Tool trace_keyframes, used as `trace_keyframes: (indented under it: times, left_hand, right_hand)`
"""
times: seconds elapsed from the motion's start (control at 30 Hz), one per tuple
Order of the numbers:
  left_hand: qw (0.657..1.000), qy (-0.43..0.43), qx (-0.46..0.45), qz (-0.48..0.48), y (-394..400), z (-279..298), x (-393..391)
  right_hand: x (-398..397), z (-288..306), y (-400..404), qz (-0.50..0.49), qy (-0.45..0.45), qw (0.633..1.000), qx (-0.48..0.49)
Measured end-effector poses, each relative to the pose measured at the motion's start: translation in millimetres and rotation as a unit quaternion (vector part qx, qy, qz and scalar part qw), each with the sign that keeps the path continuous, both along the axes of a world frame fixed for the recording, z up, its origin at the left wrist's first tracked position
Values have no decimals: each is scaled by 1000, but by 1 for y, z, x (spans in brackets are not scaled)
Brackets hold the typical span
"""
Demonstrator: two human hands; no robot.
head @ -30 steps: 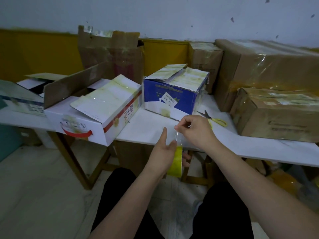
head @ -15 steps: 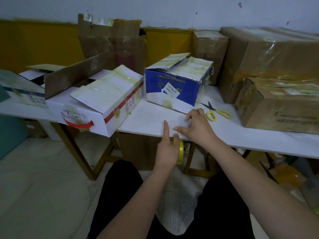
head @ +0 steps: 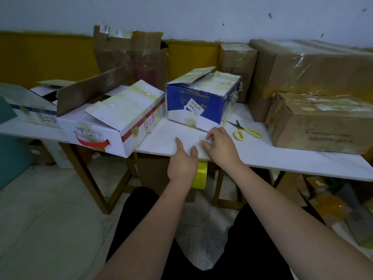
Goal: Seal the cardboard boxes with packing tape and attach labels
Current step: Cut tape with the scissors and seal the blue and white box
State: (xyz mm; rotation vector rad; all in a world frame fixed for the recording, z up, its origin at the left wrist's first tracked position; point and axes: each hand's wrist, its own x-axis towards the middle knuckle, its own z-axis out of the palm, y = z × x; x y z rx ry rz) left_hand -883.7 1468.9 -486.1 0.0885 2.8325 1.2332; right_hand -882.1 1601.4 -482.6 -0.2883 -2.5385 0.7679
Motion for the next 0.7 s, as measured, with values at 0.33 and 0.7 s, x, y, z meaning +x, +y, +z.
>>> trace_keyframes:
  times: [0.33, 0.7]
  left_hand:
    - [909, 409, -62, -44, 12, 129, -40]
    - [909, 241, -244, -235, 47, 129, -199]
  right_hand:
    - [1, 71, 39, -114, 271, 955, 41]
    - [-56, 41, 39, -82, 78, 993, -36]
